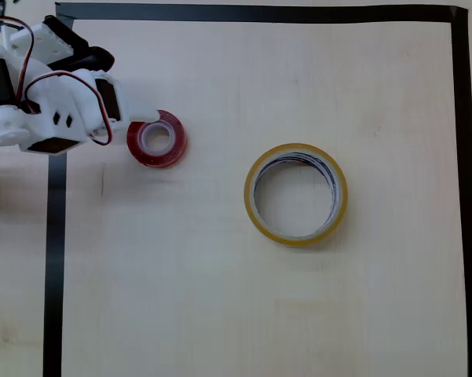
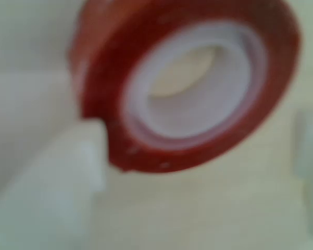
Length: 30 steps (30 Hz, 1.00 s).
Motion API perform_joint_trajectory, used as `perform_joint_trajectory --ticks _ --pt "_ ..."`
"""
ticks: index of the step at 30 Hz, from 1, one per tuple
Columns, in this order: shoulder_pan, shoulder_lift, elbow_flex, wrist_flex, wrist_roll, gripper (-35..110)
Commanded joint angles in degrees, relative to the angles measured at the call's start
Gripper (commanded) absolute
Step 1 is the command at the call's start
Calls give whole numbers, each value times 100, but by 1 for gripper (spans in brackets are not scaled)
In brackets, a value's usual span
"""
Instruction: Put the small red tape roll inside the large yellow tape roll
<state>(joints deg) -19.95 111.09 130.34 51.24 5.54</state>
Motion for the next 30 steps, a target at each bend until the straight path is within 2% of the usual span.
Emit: perform_joint_trajectory --ticks 1,11,30 --pt "-35 158 -360 -167 0 18" --pt "79 536 413 -729 369 18" --pt "0 -439 185 -185 809 18"
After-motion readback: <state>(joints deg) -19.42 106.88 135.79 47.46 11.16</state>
